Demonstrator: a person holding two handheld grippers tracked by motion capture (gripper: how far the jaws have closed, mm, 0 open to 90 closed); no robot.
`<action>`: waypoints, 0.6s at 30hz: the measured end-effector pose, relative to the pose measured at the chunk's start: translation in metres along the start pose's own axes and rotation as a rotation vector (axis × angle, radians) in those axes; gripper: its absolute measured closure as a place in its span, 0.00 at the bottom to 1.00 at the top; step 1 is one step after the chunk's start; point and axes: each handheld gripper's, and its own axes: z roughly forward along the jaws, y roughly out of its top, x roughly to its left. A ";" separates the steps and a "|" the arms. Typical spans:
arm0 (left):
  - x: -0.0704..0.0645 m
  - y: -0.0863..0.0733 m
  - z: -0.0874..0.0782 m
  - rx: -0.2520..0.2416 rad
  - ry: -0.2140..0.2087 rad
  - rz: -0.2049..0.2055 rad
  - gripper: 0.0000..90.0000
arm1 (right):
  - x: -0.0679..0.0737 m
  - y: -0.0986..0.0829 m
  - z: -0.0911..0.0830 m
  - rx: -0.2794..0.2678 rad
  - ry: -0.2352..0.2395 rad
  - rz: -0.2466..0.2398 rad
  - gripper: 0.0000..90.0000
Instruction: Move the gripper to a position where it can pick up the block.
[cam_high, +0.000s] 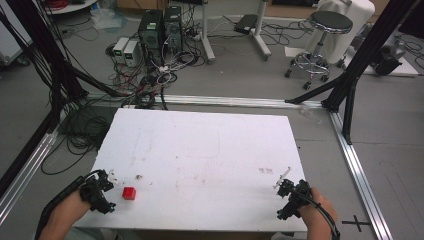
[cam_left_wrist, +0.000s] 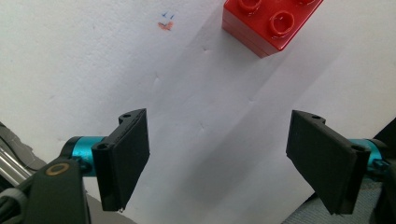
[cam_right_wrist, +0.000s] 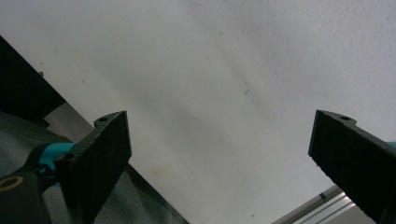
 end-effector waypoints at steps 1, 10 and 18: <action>0.000 0.000 0.000 0.004 0.002 0.005 0.24 | 0.000 0.000 0.000 0.000 0.000 0.000 0.06; 0.000 0.000 -0.001 -0.002 0.001 0.002 0.24 | 0.000 0.001 -0.002 -0.003 0.000 -0.006 0.06; 0.001 -0.002 -0.001 -0.007 -0.008 0.005 0.24 | 0.001 0.000 -0.002 -0.012 0.002 -0.002 0.06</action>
